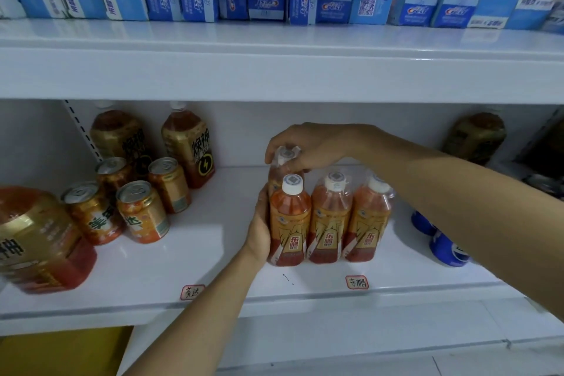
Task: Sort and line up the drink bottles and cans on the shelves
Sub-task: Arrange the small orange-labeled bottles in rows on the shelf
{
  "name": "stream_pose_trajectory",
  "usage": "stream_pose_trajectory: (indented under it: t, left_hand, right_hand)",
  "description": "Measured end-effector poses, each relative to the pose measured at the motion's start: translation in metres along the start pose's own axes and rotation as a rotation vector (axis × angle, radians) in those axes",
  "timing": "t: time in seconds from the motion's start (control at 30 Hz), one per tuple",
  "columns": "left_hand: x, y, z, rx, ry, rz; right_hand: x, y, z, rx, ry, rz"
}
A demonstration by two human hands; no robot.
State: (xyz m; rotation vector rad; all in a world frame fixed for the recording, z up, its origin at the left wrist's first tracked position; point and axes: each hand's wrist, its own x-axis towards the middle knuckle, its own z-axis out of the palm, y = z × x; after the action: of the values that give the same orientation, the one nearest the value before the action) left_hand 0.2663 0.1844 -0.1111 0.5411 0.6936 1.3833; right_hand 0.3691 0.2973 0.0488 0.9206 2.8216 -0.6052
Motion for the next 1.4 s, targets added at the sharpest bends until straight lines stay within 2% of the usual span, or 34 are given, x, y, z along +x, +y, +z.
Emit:
stream_pose_trajectory:
  t: [0.17,0.27,0.33,0.4,0.43,0.47,0.53,0.63,0.8,0.97,1.13,1.4]
  left_hand:
    - [-0.002,0.001,-0.004,0.126,0.059,0.0]
    - [-0.011,0.006,0.002,0.225,-0.021,0.044]
    - [-0.018,0.005,-0.002,0.331,-0.024,0.142]
    - [-0.026,0.004,-0.015,0.414,-0.046,0.216]
    - [-0.026,-0.002,-0.027,0.515,0.004,0.235]
    - [-0.025,-0.007,-0.035,0.583,-0.001,0.209]
    - [-0.025,-0.013,-0.039,0.69,-0.054,0.206]
    - [-0.025,-0.016,-0.034,0.716,-0.073,0.213]
    - [-0.028,-0.012,-0.03,0.729,-0.017,0.194]
    - [-0.032,-0.013,-0.022,0.831,0.034,0.209]
    - [-0.031,-0.015,-0.023,0.88,0.077,0.228]
    - [-0.031,-0.016,-0.025,0.943,0.121,0.234]
  right_hand:
    - [-0.008,-0.006,0.002,0.037,0.003,0.02]
    - [-0.026,-0.009,-0.001,0.06,0.034,0.062]
    - [-0.046,-0.008,0.001,0.139,0.263,0.073]
    - [-0.073,-0.004,0.013,0.294,0.63,0.056]
    - [-0.085,0.0,0.024,0.369,0.79,0.059]
    - [-0.097,0.004,0.036,0.412,0.904,0.074]
    - [-0.112,0.016,0.062,0.466,1.003,0.127]
    - [-0.124,0.034,0.09,0.63,0.941,0.17]
    - [-0.133,0.061,0.115,0.939,0.728,0.084]
    - [-0.134,0.081,0.152,0.985,0.514,0.143]
    - [-0.13,0.092,0.186,0.979,0.47,0.204]
    - [-0.128,0.098,0.19,0.99,0.46,0.203]
